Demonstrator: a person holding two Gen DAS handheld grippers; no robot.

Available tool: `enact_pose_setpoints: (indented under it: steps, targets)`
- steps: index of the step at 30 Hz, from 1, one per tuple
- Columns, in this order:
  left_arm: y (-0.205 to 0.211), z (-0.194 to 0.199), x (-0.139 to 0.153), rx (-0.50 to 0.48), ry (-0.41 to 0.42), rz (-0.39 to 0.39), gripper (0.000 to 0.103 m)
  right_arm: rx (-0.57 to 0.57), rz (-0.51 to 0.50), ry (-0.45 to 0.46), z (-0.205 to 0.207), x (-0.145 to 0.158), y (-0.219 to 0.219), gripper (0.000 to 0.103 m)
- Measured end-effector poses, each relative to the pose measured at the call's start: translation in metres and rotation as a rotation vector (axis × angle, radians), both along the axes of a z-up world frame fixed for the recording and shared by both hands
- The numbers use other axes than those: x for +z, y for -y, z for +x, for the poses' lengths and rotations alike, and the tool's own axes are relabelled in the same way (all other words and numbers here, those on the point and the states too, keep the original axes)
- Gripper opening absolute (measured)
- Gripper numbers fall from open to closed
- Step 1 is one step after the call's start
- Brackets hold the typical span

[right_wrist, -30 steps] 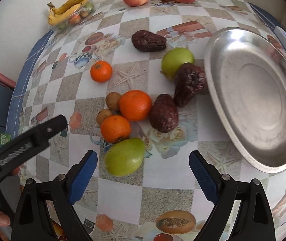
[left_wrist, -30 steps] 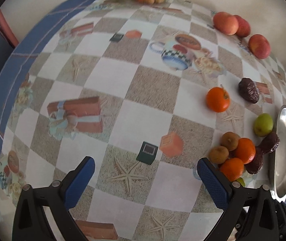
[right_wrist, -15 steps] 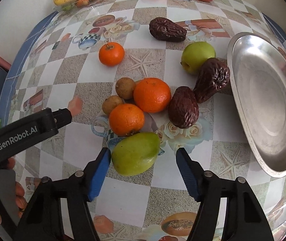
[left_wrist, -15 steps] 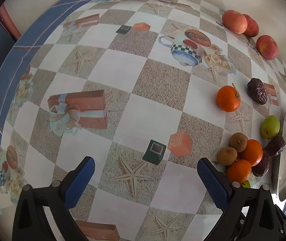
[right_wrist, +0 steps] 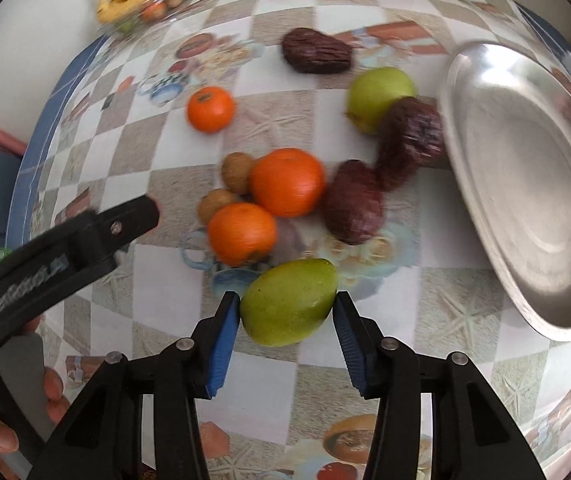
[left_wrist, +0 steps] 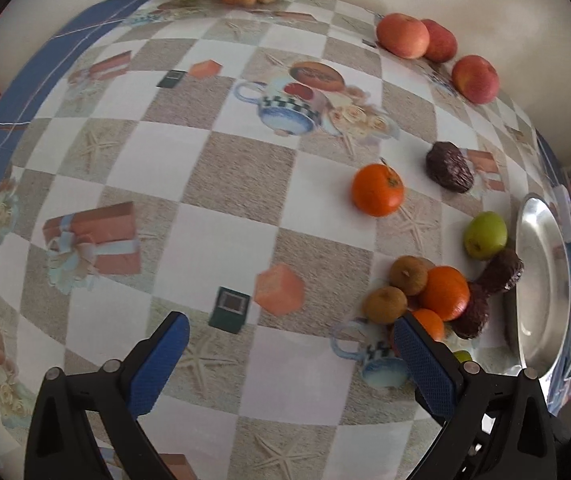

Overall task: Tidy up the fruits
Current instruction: 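Close the left gripper on an orange while the right gripper lifts the green pear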

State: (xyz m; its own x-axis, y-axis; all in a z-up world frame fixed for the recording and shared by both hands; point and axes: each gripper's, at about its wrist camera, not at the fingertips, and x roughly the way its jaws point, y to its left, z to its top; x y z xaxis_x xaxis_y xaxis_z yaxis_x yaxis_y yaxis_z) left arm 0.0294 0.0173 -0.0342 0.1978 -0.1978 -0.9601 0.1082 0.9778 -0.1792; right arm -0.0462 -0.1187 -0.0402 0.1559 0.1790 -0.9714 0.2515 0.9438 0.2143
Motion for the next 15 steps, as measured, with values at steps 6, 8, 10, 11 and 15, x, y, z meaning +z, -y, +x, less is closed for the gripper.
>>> enact_pose_setpoints:
  steps: [6, 8, 10, 11, 15]
  targets:
    - [0.016, 0.0, -0.002, -0.035, -0.013, -0.059, 0.086, -0.086, -0.014, -0.021, -0.007, 0.001, 0.025, 0.05]
    - [0.024, -0.001, -0.003, -0.039, -0.033, -0.11, 0.077, -0.113, -0.012, -0.024, -0.009, 0.001, 0.035, 0.05]
    - [0.031, -0.001, -0.004, -0.045, -0.047, -0.154, 0.066, -0.135, 0.027, -0.025, -0.011, -0.001, 0.043, 0.05]
    - [0.032, -0.003, -0.002, -0.049, -0.05, -0.175, 0.061, -0.139, 0.034, -0.026, -0.012, -0.001, 0.045, 0.05]
    - [0.043, -0.005, -0.001, -0.078, -0.049, -0.195, 0.057, -0.132, 0.022, -0.028, -0.015, 0.001, 0.047, 0.05]
